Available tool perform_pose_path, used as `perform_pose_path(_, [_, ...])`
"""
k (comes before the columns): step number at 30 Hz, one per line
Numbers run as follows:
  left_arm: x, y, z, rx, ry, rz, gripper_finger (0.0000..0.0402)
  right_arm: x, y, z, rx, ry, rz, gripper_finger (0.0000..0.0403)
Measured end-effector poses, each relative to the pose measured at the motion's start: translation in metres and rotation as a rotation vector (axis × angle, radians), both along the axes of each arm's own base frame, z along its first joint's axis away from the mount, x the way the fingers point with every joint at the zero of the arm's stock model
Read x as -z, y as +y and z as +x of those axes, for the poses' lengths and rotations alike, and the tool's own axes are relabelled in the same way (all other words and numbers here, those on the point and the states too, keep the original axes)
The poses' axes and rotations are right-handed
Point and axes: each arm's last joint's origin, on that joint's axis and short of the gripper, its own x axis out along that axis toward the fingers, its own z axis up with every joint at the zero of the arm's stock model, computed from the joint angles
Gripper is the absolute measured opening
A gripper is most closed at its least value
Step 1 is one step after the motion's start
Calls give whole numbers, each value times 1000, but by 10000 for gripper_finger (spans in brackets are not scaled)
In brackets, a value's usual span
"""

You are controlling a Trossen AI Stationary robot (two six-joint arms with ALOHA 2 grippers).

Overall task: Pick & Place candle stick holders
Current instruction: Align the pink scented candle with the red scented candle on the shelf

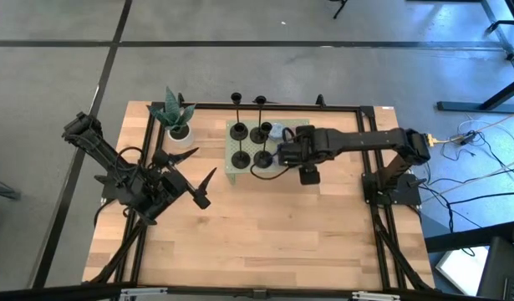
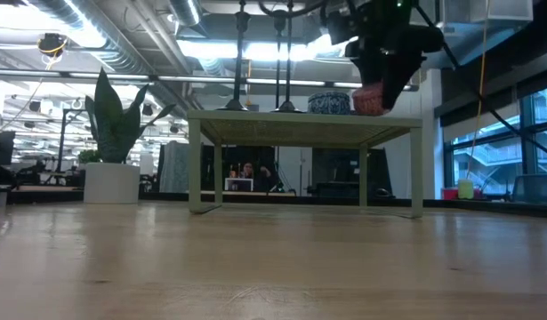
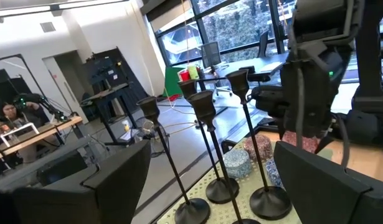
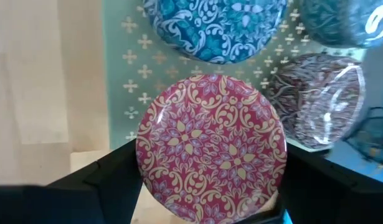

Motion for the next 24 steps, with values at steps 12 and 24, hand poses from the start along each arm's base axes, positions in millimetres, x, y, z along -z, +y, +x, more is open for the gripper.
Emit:
perform_pose_path(12, [2, 0, 1, 0, 25, 22, 338, 1, -4, 1, 6, -7, 80, 314])
perform_pose_path(24, [2, 0, 1, 0, 25, 22, 338, 1, -4, 1, 38, -18, 81, 314])
